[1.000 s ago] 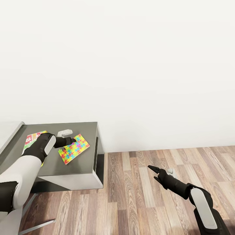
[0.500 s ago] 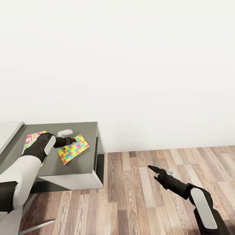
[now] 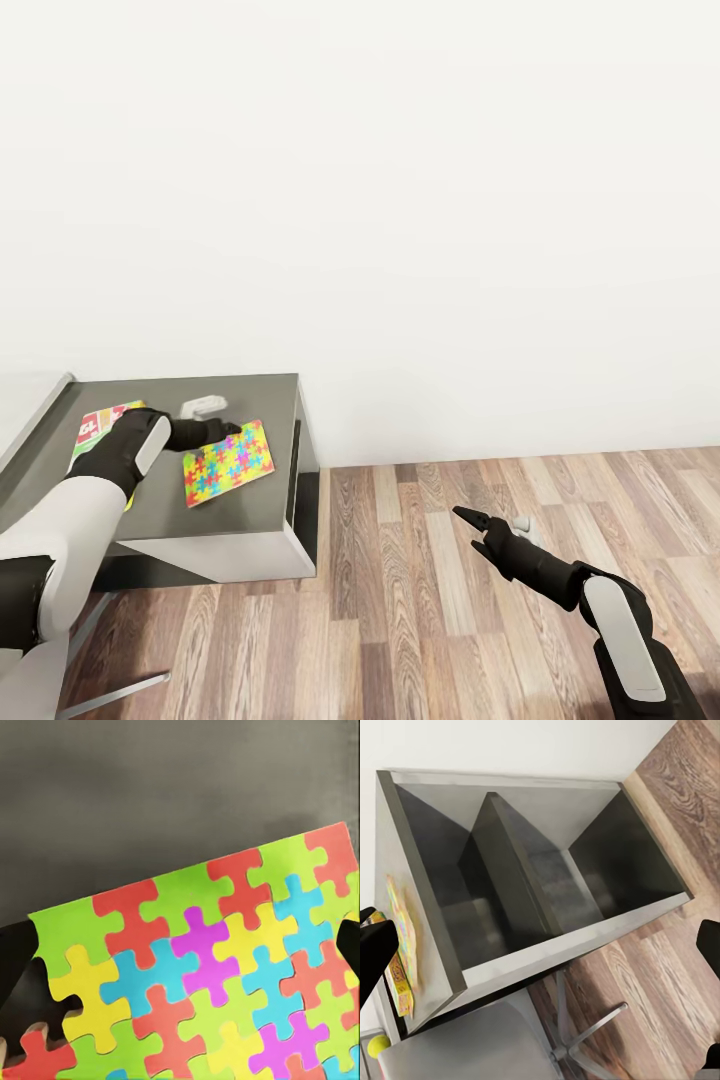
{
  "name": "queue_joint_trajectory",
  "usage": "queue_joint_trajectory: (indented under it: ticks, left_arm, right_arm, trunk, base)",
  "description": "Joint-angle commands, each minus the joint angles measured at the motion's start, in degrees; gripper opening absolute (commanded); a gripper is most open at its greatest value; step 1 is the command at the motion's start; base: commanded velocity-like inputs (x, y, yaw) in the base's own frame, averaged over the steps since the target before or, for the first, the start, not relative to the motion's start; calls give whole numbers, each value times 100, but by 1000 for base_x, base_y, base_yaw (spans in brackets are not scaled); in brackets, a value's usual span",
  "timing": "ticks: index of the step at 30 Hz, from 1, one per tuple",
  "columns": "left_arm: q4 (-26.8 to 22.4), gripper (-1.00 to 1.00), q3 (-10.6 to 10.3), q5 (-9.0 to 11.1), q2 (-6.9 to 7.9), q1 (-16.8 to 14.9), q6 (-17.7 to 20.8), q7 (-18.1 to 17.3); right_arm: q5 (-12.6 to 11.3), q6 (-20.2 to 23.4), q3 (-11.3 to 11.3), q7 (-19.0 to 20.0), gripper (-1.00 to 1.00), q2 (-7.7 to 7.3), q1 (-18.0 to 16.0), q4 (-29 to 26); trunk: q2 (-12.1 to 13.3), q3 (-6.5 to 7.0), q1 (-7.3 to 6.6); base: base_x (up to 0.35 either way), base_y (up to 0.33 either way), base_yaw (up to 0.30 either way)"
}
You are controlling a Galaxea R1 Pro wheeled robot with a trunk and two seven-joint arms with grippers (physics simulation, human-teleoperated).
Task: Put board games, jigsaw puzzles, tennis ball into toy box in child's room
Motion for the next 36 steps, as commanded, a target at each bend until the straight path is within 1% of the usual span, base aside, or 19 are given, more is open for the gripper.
queue_joint_trajectory:
  ticks: [1,15,31,33,36]
  left_arm:
    - [65,100,15,60,-3,3,50,-23]
    - [65,100,14,61,-3,3,44,-56]
    - [65,100,52,83,31,3,53,-95]
    - [65,100,55,86,32,3,53,-125]
    - [65,100,53,84,32,3,53,-361]
  right_arm:
    - [55,29,-10,55,100,1,-4,0]
    - [58,27,-10,58,100,1,-4,-1]
    - [58,27,-10,58,100,1,-4,-1]
    - [58,27,-10,58,100,1,-4,-2]
    - [58,27,-10,58,100,1,-4,3]
  trunk:
    - [-4,-7,2]
    - [-4,-7,2]
    - [-4,-7,2]
    - [-4,-7,2]
    - [-4,-7,2]
  base:
    - [0,0,0]
    - [0,-20,0]
    - [-11,-15,0]
    - [-31,-32,0]
    - [-12,-12,0]
